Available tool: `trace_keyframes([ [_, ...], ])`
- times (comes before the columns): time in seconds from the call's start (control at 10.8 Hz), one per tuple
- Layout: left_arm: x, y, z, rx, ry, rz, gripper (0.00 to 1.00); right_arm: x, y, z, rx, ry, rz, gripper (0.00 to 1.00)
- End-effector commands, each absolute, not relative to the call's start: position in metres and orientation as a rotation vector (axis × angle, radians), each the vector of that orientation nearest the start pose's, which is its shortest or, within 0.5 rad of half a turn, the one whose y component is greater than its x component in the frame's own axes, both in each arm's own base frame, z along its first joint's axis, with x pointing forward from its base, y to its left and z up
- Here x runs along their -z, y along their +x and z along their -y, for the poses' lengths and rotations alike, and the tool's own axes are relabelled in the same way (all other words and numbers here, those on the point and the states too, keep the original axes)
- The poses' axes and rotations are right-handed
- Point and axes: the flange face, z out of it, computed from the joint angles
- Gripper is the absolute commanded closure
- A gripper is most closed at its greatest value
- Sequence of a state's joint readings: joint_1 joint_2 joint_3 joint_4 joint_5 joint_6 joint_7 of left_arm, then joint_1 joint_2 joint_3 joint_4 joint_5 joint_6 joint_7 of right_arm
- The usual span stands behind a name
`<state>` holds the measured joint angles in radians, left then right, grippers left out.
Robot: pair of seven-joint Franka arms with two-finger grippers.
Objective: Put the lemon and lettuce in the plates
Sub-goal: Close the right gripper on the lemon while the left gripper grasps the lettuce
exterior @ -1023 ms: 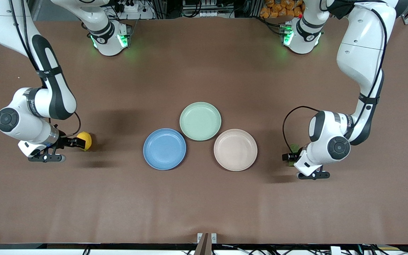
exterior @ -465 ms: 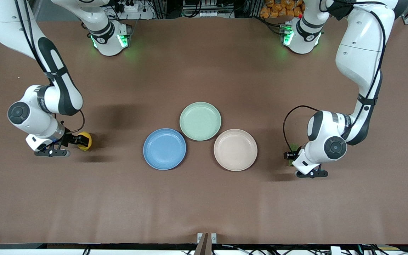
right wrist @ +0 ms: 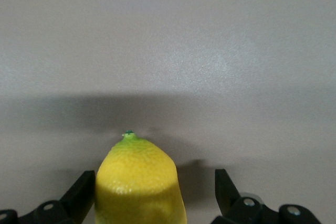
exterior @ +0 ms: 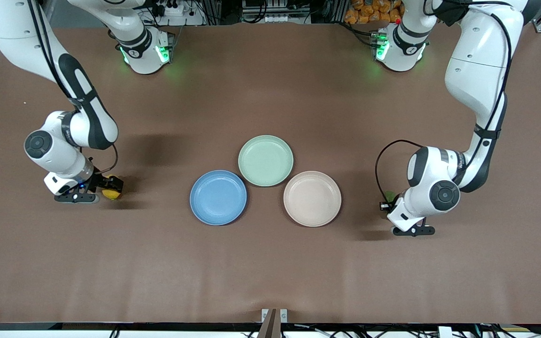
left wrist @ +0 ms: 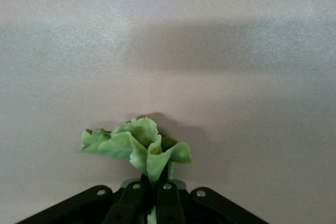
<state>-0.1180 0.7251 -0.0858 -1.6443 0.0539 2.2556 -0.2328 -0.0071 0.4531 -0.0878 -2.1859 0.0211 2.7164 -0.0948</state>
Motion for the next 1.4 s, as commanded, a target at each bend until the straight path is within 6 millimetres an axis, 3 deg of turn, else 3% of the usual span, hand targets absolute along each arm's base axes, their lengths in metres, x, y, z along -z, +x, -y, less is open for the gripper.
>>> trace_keyframes([
  [0.0, -0.204, 0.655, 0.123, -0.132, -3.118, 0.057, 1.0, -0.176, 0.562, 0.053, 0.136, -3.164, -0.018, 0.0],
  [0.09, -0.212, 0.649, 0.122, -0.128, -3.125, 0.066, 1.0, -0.175, 0.562, 0.053, 0.136, -3.164, -0.015, 0.02],
  [0.37, -0.238, 0.624, 0.097, -0.071, -3.128, 0.115, 1.0, -0.174, 0.562, 0.052, 0.136, -3.164, -0.015, 0.26],
  [0.65, -0.275, 0.597, 0.094, -0.034, -3.12, 0.132, 1.0, -0.176, 0.564, 0.048, 0.141, -3.16, -0.029, 0.48],
  [0.93, -0.319, 0.559, 0.097, 0.011, -3.151, 0.184, 1.0, -0.184, 0.569, 0.039, 0.153, -3.15, -0.046, 0.57],
  [1.3, -0.346, 0.51, 0.1, 0.036, -3.14, 0.151, 1.0, -0.213, 0.59, 0.013, 0.082, -3.13, -0.083, 0.61],
])
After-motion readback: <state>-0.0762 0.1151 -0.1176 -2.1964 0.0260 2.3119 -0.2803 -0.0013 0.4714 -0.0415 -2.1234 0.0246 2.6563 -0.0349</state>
